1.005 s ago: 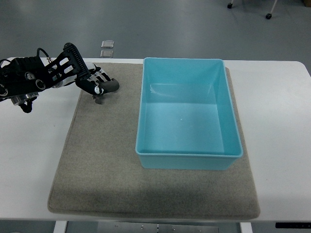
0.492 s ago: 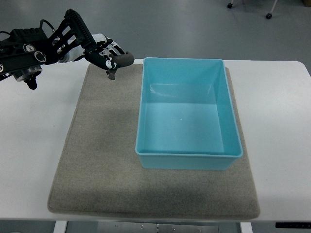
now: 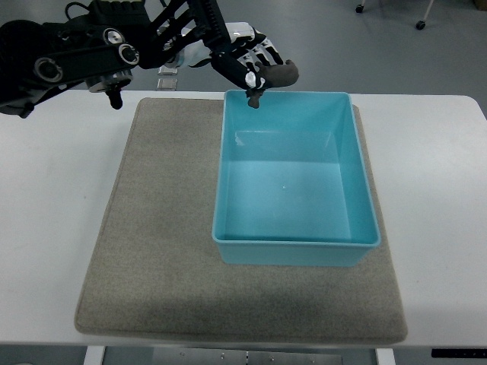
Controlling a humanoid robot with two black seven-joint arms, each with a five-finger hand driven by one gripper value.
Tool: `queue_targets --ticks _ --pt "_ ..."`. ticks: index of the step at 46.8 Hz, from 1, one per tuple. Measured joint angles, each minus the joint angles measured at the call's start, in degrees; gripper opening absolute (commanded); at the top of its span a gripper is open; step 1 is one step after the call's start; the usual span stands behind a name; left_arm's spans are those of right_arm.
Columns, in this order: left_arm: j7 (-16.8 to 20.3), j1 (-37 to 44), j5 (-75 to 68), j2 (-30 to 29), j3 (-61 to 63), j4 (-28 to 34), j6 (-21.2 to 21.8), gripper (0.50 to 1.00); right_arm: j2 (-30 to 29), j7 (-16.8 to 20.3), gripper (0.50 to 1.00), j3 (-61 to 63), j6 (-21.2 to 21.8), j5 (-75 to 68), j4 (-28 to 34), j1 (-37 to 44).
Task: Place brown hippo in blue box with left hand
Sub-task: 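Lift the hippo with the left hand toward the blue box, then lower the hippo into the blue box and open the left hand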
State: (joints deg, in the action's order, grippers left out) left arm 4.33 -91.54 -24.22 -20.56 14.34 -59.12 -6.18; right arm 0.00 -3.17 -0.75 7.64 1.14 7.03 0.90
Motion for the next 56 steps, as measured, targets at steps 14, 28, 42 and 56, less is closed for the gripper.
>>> queue_targets --ticks 14,28,42,56 --pt "-0.11 4.53 -4.14 6.40 0.06 -0.01 -0.43 0.500 0.00 0.01 0.936 -0.02 0.00 0.00 0.00 -0.01" --pt "-0.12 10.53 -7.91 9.45 0.31 1.67 -0.32 0.500 0.00 0.01 0.936 0.04 0.00 0.00 0.00 -0.02" --pt "0.05 12.81 -7.94 10.64 0.42 3.16 0.67 0.514 0.00 0.01 0.936 0.00 0.00 0.00 0.00 -0.03" --pt "1.11 13.06 -7.15 10.66 -0.25 2.90 0.90 0.878 0.00 0.01 0.936 0.02 0.00 0.00 0.00 -0.02"
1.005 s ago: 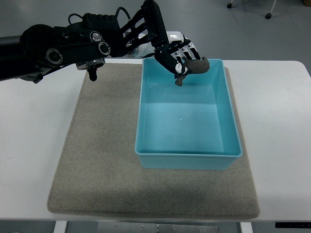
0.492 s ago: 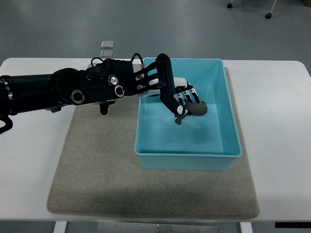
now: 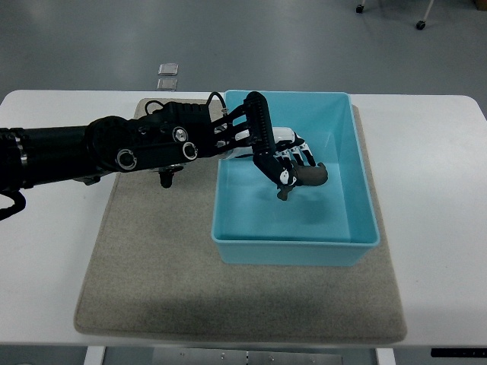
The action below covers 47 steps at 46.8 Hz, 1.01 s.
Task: Place brown hippo in blue box with left hand
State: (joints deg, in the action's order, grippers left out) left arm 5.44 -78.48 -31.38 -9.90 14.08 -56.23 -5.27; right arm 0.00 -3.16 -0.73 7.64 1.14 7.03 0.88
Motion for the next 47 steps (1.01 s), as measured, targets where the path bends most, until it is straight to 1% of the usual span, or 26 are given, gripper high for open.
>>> queue_targets --ticks 4,7,10,13,17,20,33,39,47 --pt "0.02 0.13 0.20 -0.04 -0.58 -0.08 0.00 0.889 0.00 0.00 0.936 -0.01 0.00 0.00 0.00 0.00" --pt "0.02 0.40 0.24 -0.05 -0.88 -0.11 0.00 0.936 0.00 0.00 0.936 -0.02 0.00 0.00 0.00 0.00" --pt "0.04 0.47 0.26 -0.04 -1.05 -0.16 -0.05 0.943 0.00 0.00 0.936 0.01 0.00 0.00 0.00 0.00" --pt "0.27 0.47 0.33 -0.10 -1.15 -0.14 -0.07 0.964 0.00 0.00 0.936 -0.02 0.00 0.00 0.00 0.00" --pt "0.69 0.47 0.43 -0.36 -2.00 -0.03 -0.07 0.966 0.00 0.00 0.936 -0.01 0.00 0.00 0.00 0.00" --pt "0.78 0.47 0.53 -0.57 -3.61 0.20 -0.05 0.992 0.00 0.00 0.936 0.01 0.00 0.00 0.00 0.00" --pt "0.92 0.60 0.69 -1.16 -14.14 4.84 0.35 0.992 0.00 -0.01 0.936 -0.03 0.00 0.00 0.00 0.00" --pt "2.26 1.08 1.15 -1.52 -20.16 7.78 1.51 0.994 0.00 -0.01 0.936 -0.03 0.00 0.00 0.00 0.00" --pt "3.10 1.90 7.90 -1.67 -27.88 13.47 1.59 0.994 0.00 -0.01 0.936 -0.02 0.00 0.00 0.00 0.00"
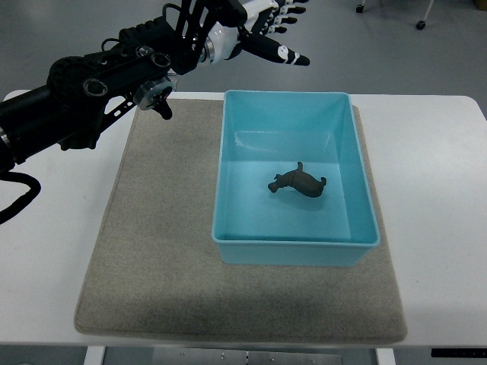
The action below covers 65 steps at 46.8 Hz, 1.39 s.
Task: Place brown hippo in blue box with left hand
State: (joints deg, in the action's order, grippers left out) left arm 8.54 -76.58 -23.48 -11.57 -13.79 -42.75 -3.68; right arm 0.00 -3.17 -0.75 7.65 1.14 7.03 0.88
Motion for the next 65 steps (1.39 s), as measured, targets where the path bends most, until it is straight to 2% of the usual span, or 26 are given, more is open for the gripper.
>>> queue_targets --ticks 10,23,32,40,51,65 --pt "0.00 1.17 15.62 0.01 -6.01 9.05 -0.55 0.994 0.00 0.00 0.936 0.00 0.00 0.00 0.00 0.00" --pt "-0.10 2.97 18.19 -0.41 -6.19 20.68 -0.92 0.994 0.00 0.00 0.936 -0.01 0.00 0.00 0.00 0.01" --pt "-0.11 4.61 18.96 -0.37 -8.67 21.15 -0.73 0.994 0.00 0.00 0.936 0.01 0.00 0.00 0.00 0.00" --pt "-0.13 9.41 28.29 -0.40 -18.11 21.09 -1.26 0.996 0.00 0.00 0.936 0.00 0.00 0.00 0.00 0.00" --pt "-0.11 13.86 33.09 -0.80 -22.16 21.16 -7.81 0.994 0.00 0.00 0.936 0.03 0.00 0.00 0.00 0.00" --pt "-0.36 18.95 33.38 -0.83 -33.65 20.72 -9.02 0.996 0.00 0.01 0.936 0.03 0.01 0.00 0.00 0.00"
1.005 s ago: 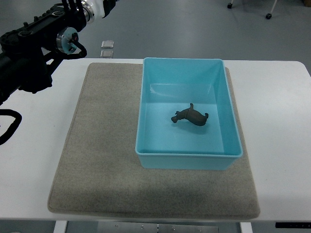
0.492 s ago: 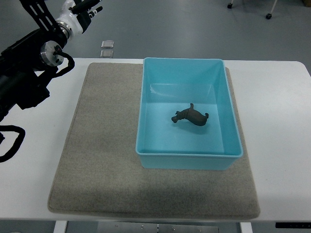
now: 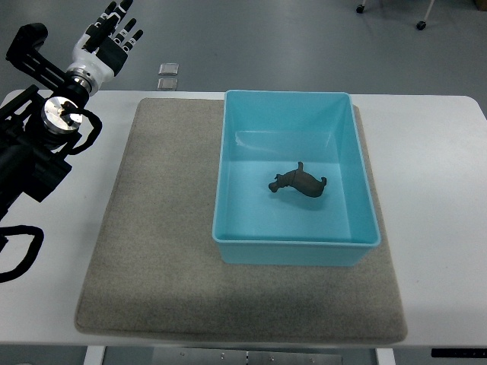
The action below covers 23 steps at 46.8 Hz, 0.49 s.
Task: Place brown hippo in blue box with left hand
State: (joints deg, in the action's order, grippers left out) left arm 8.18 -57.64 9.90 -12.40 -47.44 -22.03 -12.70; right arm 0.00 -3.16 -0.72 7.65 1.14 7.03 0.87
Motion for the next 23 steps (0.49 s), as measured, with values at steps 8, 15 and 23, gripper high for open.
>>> queue_targets --ticks 8,15,23 --pt "0.01 0.10 0.03 -0.13 -1.20 -0.04 -0.53 0.994 0.00 0.00 0.936 -0.04 0.00 0.00 0.00 0.00" --pt "0.03 1.73 0.03 -0.13 -3.46 -0.05 -1.20 0.994 0.00 0.00 0.936 -0.03 -0.01 0.00 0.00 0.00" --pt "0.06 2.16 0.03 -0.08 -3.97 -0.08 -2.34 0.996 0.00 0.00 0.936 -0.01 0.00 0.00 0.00 0.00"
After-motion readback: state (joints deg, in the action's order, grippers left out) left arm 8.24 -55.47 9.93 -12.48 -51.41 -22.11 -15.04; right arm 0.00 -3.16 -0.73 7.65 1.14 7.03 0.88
